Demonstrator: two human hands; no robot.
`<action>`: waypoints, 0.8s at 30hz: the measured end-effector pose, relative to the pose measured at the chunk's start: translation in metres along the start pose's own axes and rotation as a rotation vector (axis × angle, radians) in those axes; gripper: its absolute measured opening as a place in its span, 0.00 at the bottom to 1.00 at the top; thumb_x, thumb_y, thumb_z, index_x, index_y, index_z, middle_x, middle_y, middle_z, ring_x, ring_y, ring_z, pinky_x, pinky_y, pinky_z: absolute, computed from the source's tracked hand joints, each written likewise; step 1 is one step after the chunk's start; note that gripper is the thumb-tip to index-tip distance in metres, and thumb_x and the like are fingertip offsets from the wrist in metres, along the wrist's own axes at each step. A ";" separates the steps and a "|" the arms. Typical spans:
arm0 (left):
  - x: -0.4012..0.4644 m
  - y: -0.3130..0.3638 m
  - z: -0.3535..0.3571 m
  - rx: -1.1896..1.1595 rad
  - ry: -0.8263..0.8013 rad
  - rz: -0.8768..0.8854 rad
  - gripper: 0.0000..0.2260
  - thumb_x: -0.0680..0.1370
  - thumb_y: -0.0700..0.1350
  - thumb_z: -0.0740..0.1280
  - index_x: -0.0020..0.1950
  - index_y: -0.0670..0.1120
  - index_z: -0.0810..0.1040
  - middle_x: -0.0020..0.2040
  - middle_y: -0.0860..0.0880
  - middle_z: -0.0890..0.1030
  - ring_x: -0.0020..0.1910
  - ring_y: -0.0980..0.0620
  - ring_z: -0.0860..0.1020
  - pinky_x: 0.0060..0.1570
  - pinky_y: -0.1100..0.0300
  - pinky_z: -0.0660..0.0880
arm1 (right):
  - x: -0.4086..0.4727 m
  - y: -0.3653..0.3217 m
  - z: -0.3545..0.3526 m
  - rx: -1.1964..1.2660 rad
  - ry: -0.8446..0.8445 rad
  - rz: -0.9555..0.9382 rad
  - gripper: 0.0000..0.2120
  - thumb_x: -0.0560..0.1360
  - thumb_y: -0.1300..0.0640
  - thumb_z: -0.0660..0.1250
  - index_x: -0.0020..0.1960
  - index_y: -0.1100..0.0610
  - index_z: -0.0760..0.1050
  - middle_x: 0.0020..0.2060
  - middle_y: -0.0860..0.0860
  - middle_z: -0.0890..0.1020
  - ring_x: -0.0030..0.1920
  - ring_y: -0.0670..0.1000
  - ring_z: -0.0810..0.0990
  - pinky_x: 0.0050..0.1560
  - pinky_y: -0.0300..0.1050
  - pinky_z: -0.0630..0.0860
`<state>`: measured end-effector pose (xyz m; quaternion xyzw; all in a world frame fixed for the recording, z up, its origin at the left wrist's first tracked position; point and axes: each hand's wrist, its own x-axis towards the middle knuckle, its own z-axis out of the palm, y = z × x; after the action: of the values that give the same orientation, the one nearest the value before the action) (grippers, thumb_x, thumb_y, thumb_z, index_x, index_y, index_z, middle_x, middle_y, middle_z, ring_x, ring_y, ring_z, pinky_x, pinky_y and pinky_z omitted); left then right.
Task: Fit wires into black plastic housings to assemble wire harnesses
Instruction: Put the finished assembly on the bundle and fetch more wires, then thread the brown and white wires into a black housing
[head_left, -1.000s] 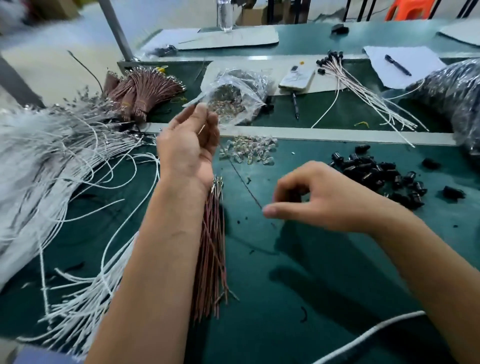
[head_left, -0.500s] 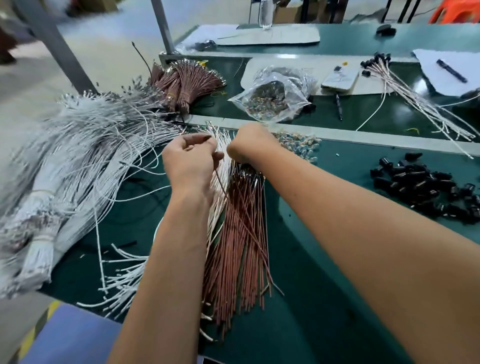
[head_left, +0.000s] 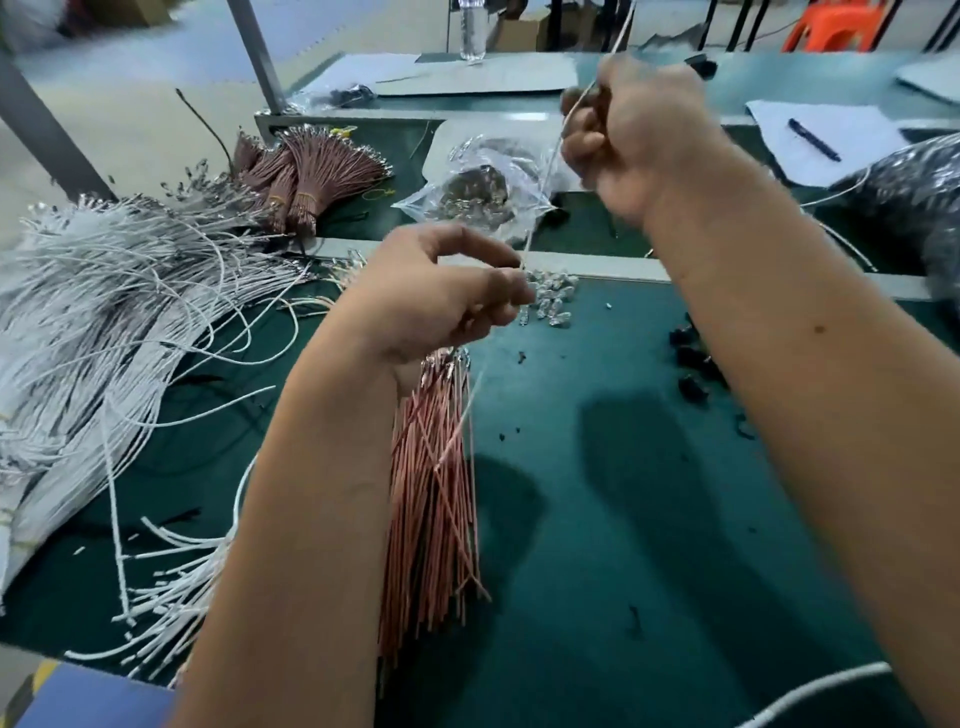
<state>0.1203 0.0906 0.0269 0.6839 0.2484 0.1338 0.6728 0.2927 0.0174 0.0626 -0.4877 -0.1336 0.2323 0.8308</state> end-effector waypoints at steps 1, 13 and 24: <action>0.002 0.006 0.012 -0.097 -0.054 0.001 0.05 0.76 0.33 0.71 0.49 0.42 0.79 0.38 0.44 0.86 0.28 0.55 0.79 0.31 0.66 0.76 | -0.002 -0.008 -0.016 0.007 -0.011 0.006 0.09 0.86 0.59 0.58 0.54 0.65 0.69 0.37 0.57 0.76 0.26 0.46 0.74 0.26 0.37 0.70; 0.048 -0.023 0.150 -0.687 -0.171 -0.168 0.05 0.82 0.34 0.64 0.50 0.43 0.74 0.39 0.45 0.83 0.31 0.57 0.79 0.32 0.68 0.75 | -0.110 0.003 -0.190 -0.608 -0.376 0.207 0.15 0.76 0.49 0.69 0.46 0.60 0.86 0.33 0.54 0.81 0.27 0.46 0.73 0.24 0.35 0.67; 0.039 -0.080 0.131 -0.385 -0.278 0.132 0.11 0.74 0.29 0.70 0.46 0.44 0.83 0.44 0.43 0.84 0.42 0.50 0.81 0.50 0.60 0.79 | -0.110 0.022 -0.200 -0.168 -0.049 -0.205 0.08 0.78 0.57 0.69 0.51 0.60 0.84 0.39 0.54 0.84 0.35 0.48 0.81 0.32 0.35 0.76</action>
<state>0.2079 -0.0037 -0.0659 0.5698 0.0781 0.1269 0.8082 0.2825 -0.1806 -0.0536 -0.5335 -0.2221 0.1461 0.8029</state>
